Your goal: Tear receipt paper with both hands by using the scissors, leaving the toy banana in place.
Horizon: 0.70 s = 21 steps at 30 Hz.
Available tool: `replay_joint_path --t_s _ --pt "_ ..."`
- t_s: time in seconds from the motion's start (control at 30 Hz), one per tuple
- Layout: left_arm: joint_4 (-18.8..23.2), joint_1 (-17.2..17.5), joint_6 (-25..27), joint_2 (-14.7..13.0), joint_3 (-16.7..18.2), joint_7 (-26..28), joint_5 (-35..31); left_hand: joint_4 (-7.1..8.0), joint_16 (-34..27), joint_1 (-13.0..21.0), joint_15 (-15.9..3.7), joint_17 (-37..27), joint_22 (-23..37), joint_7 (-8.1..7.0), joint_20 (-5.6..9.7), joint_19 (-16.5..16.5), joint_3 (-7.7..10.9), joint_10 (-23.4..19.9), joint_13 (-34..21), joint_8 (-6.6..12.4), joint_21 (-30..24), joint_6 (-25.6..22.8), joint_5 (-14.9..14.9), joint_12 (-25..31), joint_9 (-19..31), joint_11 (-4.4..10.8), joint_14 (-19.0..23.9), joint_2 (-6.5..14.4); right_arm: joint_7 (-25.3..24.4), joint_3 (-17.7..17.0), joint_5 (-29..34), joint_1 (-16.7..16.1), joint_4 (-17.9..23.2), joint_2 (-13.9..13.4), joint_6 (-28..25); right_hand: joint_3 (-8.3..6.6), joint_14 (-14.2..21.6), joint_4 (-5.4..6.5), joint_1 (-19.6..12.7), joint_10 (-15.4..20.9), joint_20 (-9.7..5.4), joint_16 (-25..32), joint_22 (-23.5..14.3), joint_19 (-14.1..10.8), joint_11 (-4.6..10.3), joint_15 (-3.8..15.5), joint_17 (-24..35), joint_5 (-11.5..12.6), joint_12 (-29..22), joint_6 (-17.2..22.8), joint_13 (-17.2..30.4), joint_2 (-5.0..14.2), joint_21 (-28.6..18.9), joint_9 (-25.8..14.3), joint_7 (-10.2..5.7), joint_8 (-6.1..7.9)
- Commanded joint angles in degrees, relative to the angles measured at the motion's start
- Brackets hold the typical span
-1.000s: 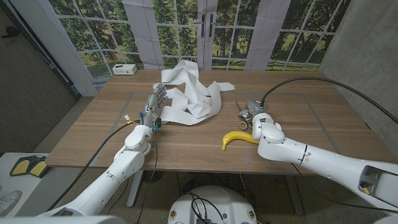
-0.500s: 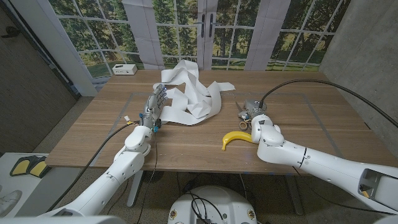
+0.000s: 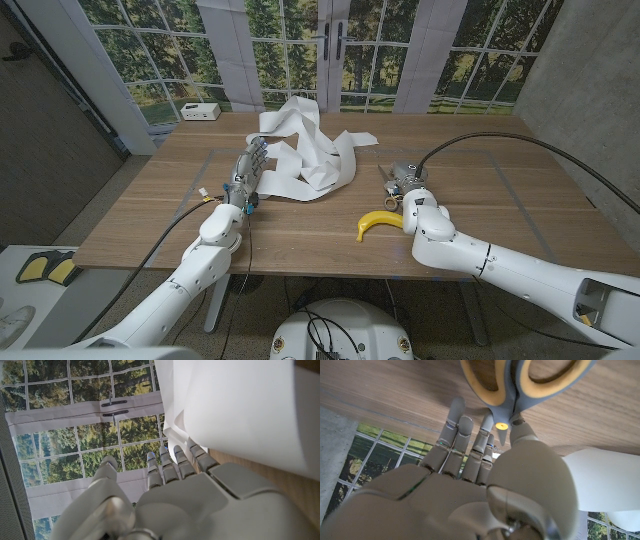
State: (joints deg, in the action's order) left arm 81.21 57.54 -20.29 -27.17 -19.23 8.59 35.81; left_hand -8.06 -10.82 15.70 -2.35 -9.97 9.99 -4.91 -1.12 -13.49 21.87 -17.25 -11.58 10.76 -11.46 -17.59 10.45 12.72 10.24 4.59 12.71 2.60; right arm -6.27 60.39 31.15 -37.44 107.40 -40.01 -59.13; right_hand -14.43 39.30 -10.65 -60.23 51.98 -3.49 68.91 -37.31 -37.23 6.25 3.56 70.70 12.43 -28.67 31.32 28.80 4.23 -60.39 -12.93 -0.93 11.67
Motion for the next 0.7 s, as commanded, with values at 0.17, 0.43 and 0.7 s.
replay_joint_path --t_s 0.17,0.43,0.7 --pt "0.8 0.62 -0.03 -0.17 0.03 0.33 -0.13 -0.04 0.18 -0.43 -2.63 -0.17 0.17 0.21 -0.26 -0.15 0.54 -0.11 -0.13 0.02 0.17 -0.19 -0.04 -0.05 0.17 0.11 0.49 -0.11 -3.61 -3.03 -0.74 -3.12 -0.43 0.74 1.54 -3.67 0.97 -0.37 -9.56 0.52 -1.58 0.94 -0.06 -0.44 0.64 9.03 0.0 2.94 -2.25 2.23 2.9 1.02 -3.61 -0.25 0.86 0.18" --pt "0.9 0.5 -0.04 -0.01 -0.13 0.5 -0.37 -0.01 0.14 -0.52 -2.65 -0.18 0.17 0.29 -0.24 -0.17 0.53 -0.18 -0.14 0.04 0.17 -0.24 -0.04 -0.04 0.17 0.0 0.62 -0.12 -6.78 -6.29 -2.34 -5.38 0.24 0.75 3.3 -4.49 1.51 -0.03 -11.65 0.96 -2.43 1.12 -0.03 -0.38 1.15 9.11 -0.06 3.97 -2.38 2.41 2.33 0.8 -4.98 -0.18 0.69 -0.01" --pt "1.39 0.69 0.0 -0.06 -0.12 0.85 -0.57 0.02 0.14 -0.59 -2.63 -0.18 0.17 0.31 -0.24 -0.18 0.54 -0.08 -0.14 0.07 0.16 -0.32 -0.03 -0.1 0.17 0.04 0.63 -0.11 -9.94 -10.32 -4.65 -7.85 2.26 0.44 5.05 -4.66 1.87 0.28 -12.46 1.15 -3.01 1.34 -0.04 -0.13 1.31 9.11 -0.04 4.4 -2.49 2.42 2.04 0.62 -5.91 -0.16 0.72 -0.12"
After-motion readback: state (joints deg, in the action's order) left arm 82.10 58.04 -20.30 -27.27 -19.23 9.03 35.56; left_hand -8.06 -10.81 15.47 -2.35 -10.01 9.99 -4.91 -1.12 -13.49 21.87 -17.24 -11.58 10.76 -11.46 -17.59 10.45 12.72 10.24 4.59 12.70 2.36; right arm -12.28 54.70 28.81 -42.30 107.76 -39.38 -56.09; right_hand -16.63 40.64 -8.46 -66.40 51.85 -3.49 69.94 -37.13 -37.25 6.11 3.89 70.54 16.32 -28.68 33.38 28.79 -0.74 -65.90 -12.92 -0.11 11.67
